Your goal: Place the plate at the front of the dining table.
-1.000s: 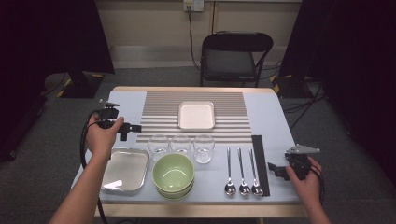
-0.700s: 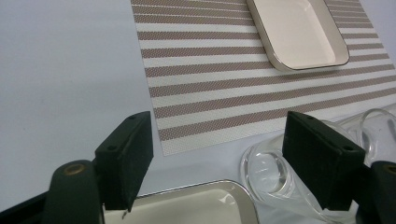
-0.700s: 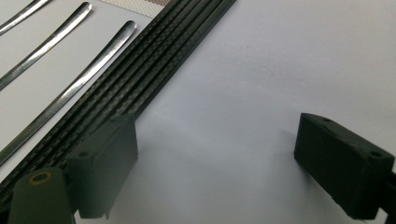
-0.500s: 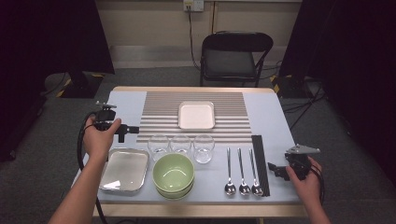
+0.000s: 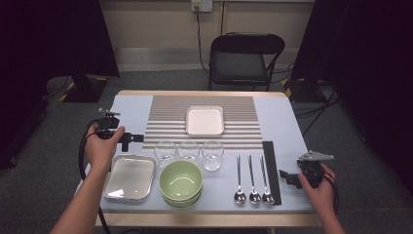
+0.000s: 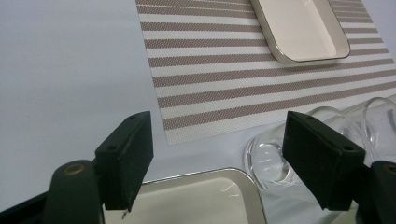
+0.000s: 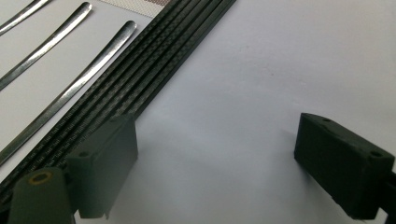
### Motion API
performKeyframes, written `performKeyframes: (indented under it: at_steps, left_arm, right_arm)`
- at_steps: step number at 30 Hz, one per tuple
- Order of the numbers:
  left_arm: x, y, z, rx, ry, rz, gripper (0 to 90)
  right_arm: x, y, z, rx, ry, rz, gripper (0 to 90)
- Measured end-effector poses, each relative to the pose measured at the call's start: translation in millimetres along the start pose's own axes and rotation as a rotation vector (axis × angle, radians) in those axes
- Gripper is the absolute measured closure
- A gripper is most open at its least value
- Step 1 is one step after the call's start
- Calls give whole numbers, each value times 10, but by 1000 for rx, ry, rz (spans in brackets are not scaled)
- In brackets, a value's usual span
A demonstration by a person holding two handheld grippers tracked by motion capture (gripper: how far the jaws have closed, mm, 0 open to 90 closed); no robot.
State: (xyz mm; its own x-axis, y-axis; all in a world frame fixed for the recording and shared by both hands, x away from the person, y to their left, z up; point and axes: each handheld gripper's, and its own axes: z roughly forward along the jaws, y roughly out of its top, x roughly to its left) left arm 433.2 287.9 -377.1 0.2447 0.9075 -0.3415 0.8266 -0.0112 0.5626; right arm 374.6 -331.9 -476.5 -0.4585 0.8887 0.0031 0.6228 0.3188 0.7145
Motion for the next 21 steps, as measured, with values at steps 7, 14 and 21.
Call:
performKeyframes:
  at_steps: [7,14,21]
  left_arm:
    - [7,-42,-6,-4,2,12,236]
    - [32,-79,-33,-8,9,23,238]
    - [85,-122,-89,-13,31,32,230]
  right_arm:
    - [0,0,0,0,0,-1,124]
    - [2,0,-1,1,-1,-1,125]
    - [0,1,0,1,-3,0,124]
